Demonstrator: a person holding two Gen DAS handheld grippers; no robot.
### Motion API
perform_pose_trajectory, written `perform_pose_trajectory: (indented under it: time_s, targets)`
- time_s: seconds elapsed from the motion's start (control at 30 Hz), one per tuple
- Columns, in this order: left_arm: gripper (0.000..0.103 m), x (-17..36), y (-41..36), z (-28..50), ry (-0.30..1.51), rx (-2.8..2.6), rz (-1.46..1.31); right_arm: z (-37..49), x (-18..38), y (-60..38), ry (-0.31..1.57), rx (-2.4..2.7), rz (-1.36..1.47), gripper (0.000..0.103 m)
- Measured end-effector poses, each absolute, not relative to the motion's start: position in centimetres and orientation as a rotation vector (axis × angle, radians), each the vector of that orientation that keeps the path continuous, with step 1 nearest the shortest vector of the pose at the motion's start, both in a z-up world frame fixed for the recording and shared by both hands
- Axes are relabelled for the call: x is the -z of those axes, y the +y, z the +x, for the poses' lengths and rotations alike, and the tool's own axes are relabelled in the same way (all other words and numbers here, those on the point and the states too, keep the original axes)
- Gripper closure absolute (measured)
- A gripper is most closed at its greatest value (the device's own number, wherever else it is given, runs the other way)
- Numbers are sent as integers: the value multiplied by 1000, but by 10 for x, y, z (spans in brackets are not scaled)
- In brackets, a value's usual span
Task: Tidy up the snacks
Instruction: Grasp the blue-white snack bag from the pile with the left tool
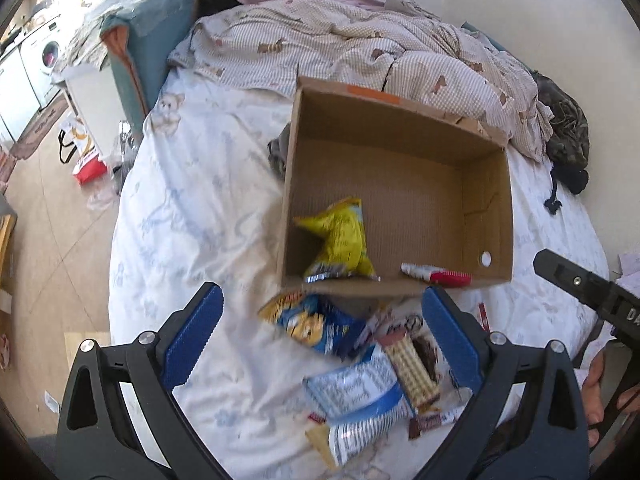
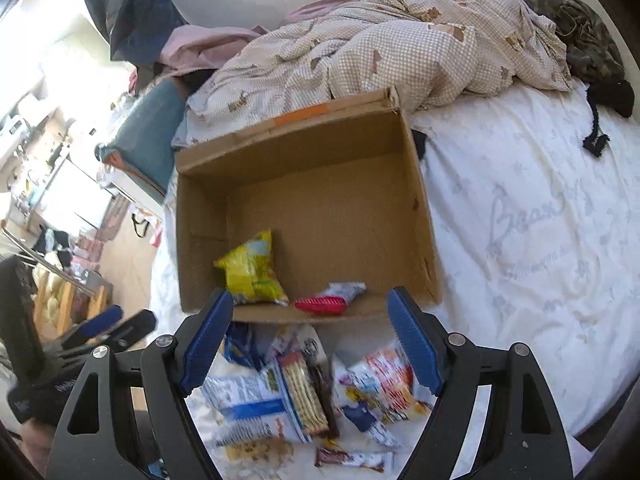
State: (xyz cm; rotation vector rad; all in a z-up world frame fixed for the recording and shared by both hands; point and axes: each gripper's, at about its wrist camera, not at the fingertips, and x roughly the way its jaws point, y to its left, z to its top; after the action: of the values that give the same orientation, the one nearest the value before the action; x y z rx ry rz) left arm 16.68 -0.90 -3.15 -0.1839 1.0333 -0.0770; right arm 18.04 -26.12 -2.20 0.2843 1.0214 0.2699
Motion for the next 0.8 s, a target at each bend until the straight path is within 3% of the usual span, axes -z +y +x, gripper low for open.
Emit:
perform_pose_trajectory:
  time_s: [0.3, 0.47, 0.8]
  targets:
    - [5, 47, 5, 137, 1109, 64, -248, 142, 42, -277, 1086, -251, 316, 21]
    - [5, 75, 8, 132, 1235, 60, -342, 123, 52, -298, 1102, -209, 418, 21]
    - [5, 142, -47, 141, 1446, 127, -286, 131, 63, -313, 1136, -202, 528, 21]
